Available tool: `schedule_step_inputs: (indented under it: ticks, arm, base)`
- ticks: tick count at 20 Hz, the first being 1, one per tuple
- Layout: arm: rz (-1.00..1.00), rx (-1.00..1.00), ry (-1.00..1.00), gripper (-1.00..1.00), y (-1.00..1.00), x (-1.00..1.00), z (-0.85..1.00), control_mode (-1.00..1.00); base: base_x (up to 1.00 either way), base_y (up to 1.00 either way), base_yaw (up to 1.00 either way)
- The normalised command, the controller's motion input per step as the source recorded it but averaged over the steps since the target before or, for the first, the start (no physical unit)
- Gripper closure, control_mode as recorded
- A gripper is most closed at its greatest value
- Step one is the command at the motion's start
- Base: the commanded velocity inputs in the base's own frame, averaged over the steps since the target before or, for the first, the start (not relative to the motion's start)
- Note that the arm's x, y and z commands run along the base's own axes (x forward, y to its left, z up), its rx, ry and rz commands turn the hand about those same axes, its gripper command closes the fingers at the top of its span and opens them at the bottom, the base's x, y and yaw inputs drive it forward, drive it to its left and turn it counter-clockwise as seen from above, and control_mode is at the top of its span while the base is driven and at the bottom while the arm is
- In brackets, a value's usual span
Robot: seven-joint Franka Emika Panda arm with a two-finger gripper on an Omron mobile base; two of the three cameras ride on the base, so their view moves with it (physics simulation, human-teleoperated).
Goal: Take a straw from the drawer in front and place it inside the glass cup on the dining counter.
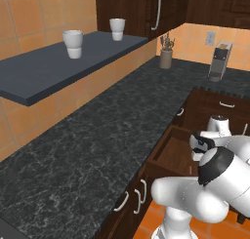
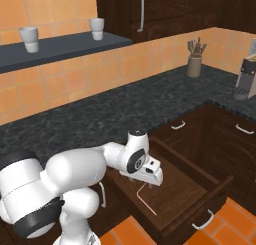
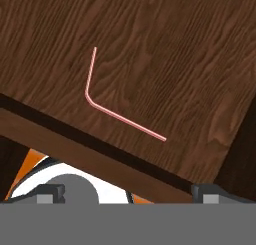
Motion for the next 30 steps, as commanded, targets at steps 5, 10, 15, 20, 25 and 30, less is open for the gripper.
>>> schedule_step_inputs:
  ticks: [5,10,15,20,25,30]
  arm:
    - [-0.07,0.01,0.00,-1.00,0.24,0.06,-0.11,-1.00]
    - [-0.01,0.03,0.00,-1.00,0.16,0.10,-0.11,-1.00]
    - [0.00,0.07,0.00,-1.00,0.11,0.08,-0.16,-1.00]
    - [0.00,0.08,0.00,-1.00,0.10,0.13,-0.19,-1.00]
    - [-0.02,0.04,0.00,-1.00,0.07,0.13,-0.21,-1.00]
    - [-0.04,0.00,0.00,-1.00,-0.04,0.30,-0.08,-1.00]
  base:
    - [0.00,0.00,0.00]
    - [0.00,0.00,0.00]
    - [0.00,0.00,0.00]
    - [0.00,0.00,0.00]
    - [0.00,0.00,0.00]
    - [0.00,0.00,0.00]
